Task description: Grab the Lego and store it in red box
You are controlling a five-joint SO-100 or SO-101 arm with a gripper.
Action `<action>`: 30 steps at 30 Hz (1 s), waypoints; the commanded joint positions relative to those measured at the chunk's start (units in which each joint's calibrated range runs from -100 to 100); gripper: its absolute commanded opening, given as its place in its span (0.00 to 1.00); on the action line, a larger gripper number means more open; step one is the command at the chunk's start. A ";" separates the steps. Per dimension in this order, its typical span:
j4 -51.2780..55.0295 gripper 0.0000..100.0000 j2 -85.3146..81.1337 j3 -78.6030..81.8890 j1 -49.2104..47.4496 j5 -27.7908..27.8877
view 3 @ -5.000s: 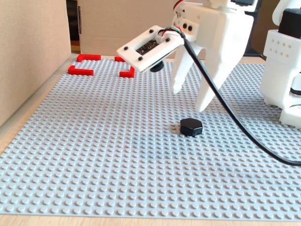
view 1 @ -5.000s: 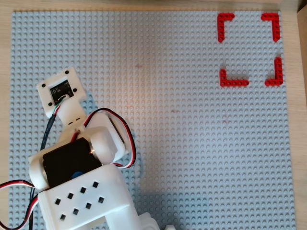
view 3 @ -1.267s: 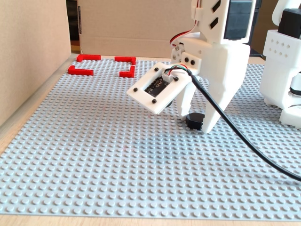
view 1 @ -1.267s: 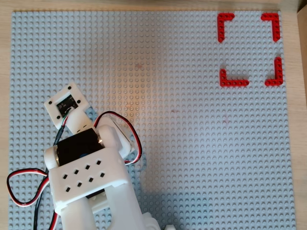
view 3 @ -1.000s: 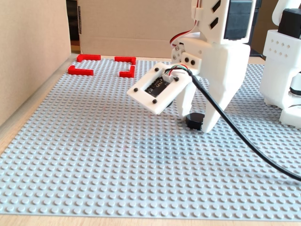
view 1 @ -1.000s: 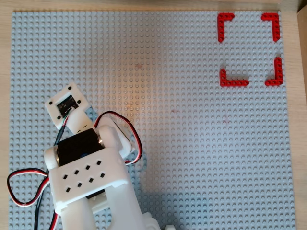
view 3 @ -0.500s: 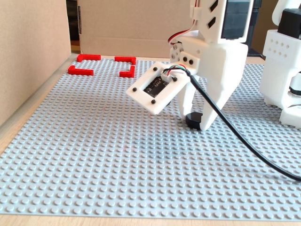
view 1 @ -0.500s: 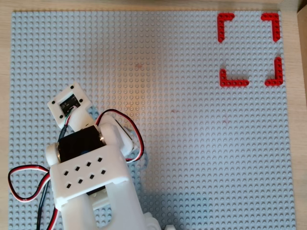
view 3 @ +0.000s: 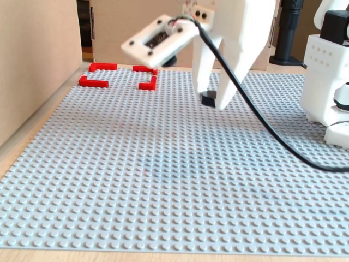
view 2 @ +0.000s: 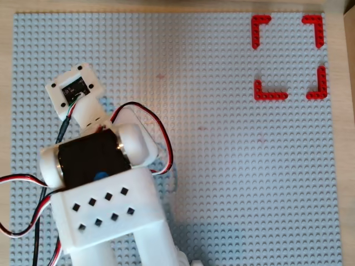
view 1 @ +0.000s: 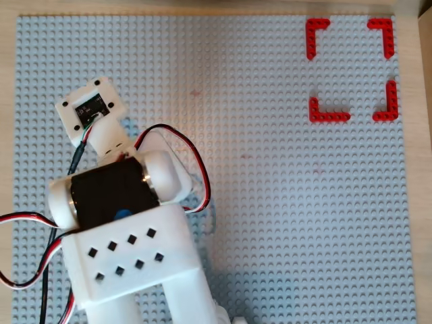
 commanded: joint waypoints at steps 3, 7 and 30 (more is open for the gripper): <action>2.14 0.09 -10.66 -8.75 11.41 -0.38; 0.74 0.09 -13.71 -11.12 20.49 -1.11; -19.70 0.09 5.70 -12.21 31.43 -15.23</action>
